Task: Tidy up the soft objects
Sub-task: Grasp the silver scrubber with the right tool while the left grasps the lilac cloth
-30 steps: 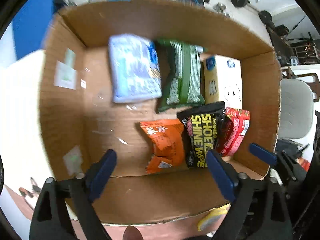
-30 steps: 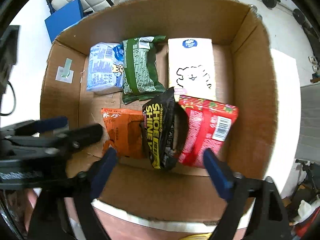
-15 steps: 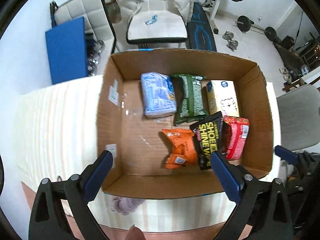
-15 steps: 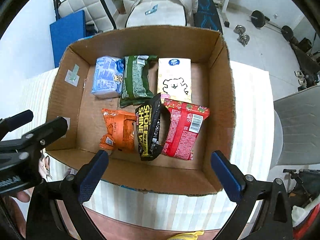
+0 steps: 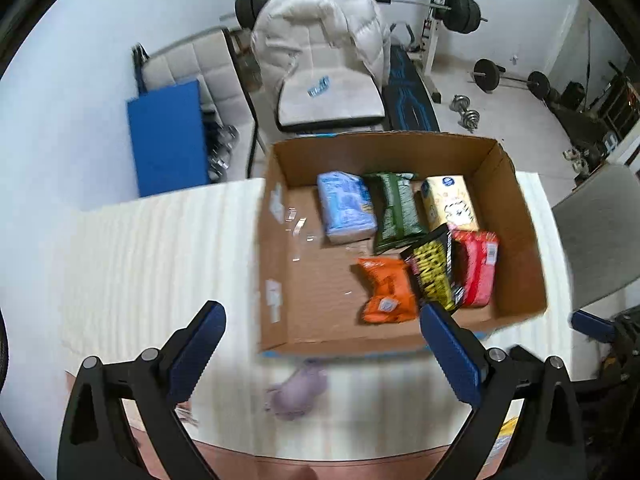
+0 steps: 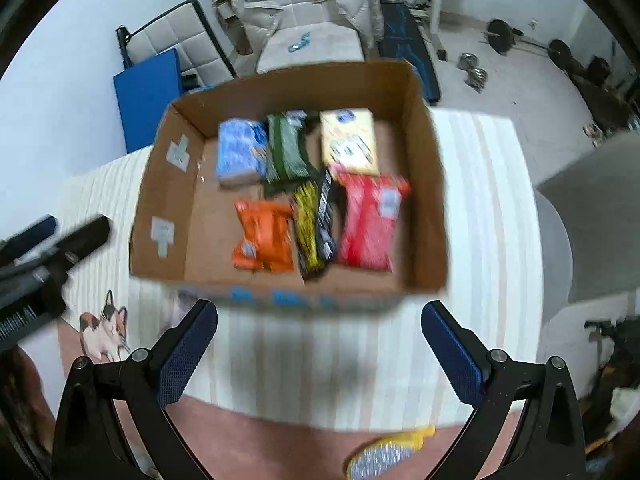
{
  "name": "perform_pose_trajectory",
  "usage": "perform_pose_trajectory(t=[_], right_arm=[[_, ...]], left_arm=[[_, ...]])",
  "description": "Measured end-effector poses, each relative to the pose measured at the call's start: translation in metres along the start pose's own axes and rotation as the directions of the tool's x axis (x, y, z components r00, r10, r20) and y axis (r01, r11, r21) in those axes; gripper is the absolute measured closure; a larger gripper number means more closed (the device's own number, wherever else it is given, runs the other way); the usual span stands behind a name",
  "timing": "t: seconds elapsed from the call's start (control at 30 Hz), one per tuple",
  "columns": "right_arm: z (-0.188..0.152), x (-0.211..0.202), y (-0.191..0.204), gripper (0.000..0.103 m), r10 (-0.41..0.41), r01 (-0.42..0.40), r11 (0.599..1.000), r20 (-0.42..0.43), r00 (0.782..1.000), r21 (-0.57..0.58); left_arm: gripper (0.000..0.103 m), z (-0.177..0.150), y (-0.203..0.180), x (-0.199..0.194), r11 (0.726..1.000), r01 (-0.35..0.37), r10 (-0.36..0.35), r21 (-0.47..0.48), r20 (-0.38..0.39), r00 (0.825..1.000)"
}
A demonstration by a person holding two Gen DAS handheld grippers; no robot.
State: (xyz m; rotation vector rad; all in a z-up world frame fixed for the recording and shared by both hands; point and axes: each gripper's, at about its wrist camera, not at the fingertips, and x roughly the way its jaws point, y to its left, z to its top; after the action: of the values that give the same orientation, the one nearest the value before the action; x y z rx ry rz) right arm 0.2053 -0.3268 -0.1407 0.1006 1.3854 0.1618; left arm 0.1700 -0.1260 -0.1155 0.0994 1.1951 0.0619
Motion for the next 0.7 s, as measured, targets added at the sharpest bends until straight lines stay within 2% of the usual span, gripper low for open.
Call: perform_pose_trajectory(t=[0.07, 0.13, 0.27, 0.3, 0.33, 0.4, 0.53, 0.6, 0.67, 0.7], right_arm=[[-0.030, -0.001, -0.012, 0.000, 0.004, -0.003, 0.999, -0.017, 1.000, 0.045], [-0.064, 0.004, -0.029, 0.000, 0.000, 0.005, 0.994, -0.043, 0.999, 0.113], [-0.128, 0.030, -0.066, 0.000, 0.017, 0.017, 0.963, -0.125, 0.992, 0.270], [-0.141, 0.037, -0.073, 0.000, 0.028, 0.018, 0.953, -0.146, 0.989, 0.303], [-0.157, 0.048, -0.081, 0.000, 0.043, 0.021, 0.940, -0.178, 0.983, 0.342], [-0.179, 0.065, -0.091, 0.003, 0.068, 0.025, 0.919, -0.218, 0.974, 0.394], [-0.212, 0.097, -0.099, 0.007, 0.080, 0.048, 0.895, -0.265, 0.961, 0.444], [-0.221, 0.111, -0.100, 0.015, 0.091, 0.052, 0.886, -0.282, 0.955, 0.462], [-0.227, 0.122, -0.101, 0.016, 0.105, 0.050, 0.877, -0.291, 0.951, 0.478], [-0.229, 0.127, -0.102, 0.021, 0.107, 0.052, 0.874, -0.296, 0.949, 0.482]], left_arm=[[0.003, -0.019, 0.006, -0.004, 0.999, -0.036, 0.036, 0.027, 0.012, 0.999], [0.003, -0.041, 0.013, 0.003, 0.998, -0.044, 0.045, 0.046, -0.015, 0.999], [0.003, -0.085, 0.028, 0.040, 0.999, 0.006, 0.000, 0.038, -0.150, 0.989], [0.006, -0.096, 0.032, 0.057, 0.999, 0.020, -0.014, 0.026, -0.201, 0.980], [0.014, -0.100, 0.033, 0.067, 1.000, 0.023, -0.017, 0.022, -0.223, 0.975], [0.019, -0.111, 0.035, 0.095, 0.999, 0.025, -0.017, 0.023, -0.278, 0.960], [0.019, -0.117, 0.029, 0.134, 0.999, 0.028, -0.013, 0.042, -0.311, 0.950], [0.019, -0.118, 0.023, 0.156, 0.998, 0.039, -0.019, 0.050, -0.346, 0.938], [0.019, -0.118, 0.018, 0.171, 0.997, 0.055, -0.031, 0.054, -0.376, 0.926], [0.019, -0.117, 0.014, 0.178, 0.997, 0.056, -0.031, 0.055, -0.384, 0.923]])
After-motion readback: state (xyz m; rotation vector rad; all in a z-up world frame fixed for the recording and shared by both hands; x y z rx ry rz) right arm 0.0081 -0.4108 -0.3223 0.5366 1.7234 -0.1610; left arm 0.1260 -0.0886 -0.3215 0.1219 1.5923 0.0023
